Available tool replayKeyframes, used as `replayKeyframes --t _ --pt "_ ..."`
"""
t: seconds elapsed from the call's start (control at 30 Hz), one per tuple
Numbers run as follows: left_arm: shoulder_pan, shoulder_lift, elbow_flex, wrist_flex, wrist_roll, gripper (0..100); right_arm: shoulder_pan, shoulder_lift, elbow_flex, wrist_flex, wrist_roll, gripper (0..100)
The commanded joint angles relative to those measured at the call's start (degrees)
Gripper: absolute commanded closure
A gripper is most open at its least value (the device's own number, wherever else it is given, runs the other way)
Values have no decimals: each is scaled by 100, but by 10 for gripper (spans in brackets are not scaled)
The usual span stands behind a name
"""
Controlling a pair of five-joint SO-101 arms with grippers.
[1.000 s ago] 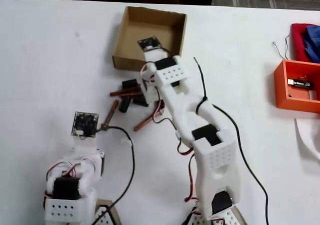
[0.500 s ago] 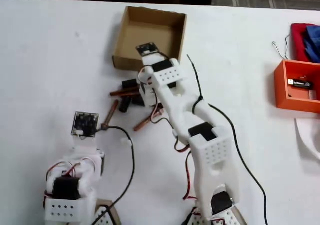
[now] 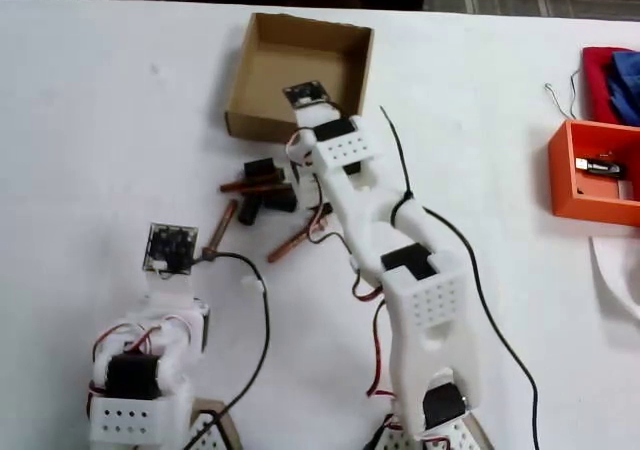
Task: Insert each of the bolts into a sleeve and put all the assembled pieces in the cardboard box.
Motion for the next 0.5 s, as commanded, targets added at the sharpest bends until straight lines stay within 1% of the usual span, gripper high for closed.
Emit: replayKeyframes --t 0.0,0.1,0.23,0.33,0.47 --pt "-26 -114 119 -114 -35 973 -22 -268 -53 110 -44 978" --pt "-26 -114 119 -114 -35 973 -22 -892 -35 523 -44 978" --pt "-26 -114 119 -114 -35 973 -31 -2141 149 1130 -35 978" --pt "-26 -114 119 -114 -35 973 -31 -3424 826 1279 -9 978" --pt "-26 -114 119 -114 -35 973 -31 -5552 2171 1200 9 978"
